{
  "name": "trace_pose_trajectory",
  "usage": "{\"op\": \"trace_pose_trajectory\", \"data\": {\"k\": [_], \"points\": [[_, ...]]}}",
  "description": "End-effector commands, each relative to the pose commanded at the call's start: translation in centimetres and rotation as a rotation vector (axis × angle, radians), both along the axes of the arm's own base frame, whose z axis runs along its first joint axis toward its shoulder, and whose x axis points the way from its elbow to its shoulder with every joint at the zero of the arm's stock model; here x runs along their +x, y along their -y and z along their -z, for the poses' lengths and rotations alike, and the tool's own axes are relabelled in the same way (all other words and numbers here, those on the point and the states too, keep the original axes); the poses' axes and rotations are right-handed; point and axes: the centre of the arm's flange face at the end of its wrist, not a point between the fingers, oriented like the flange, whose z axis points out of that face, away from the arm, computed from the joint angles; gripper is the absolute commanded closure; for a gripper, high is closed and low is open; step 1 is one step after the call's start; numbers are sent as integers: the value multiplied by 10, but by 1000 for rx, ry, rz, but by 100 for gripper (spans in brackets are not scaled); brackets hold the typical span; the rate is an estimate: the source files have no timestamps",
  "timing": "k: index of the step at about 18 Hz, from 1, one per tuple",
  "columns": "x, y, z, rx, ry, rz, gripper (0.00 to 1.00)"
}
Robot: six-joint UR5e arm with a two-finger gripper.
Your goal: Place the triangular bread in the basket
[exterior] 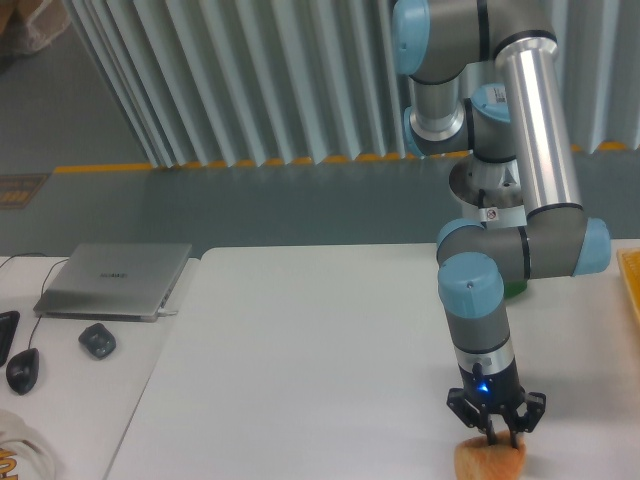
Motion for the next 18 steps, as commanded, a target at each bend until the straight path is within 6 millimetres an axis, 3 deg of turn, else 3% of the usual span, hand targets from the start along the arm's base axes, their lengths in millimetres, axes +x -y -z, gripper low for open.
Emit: {"op": "trace_pose_trajectory", "data": {"k": [1,2,7,11,14,18], "points": [[0,0,0,0,0,0,88],[2,0,0,-2,1,4,90],[3,2,-15,39,22,21,90],[0,15,-48,74,18,77,85],[9,30,-55,15,28,231,87],[3,51,-75,-27,43,298,87]]}}
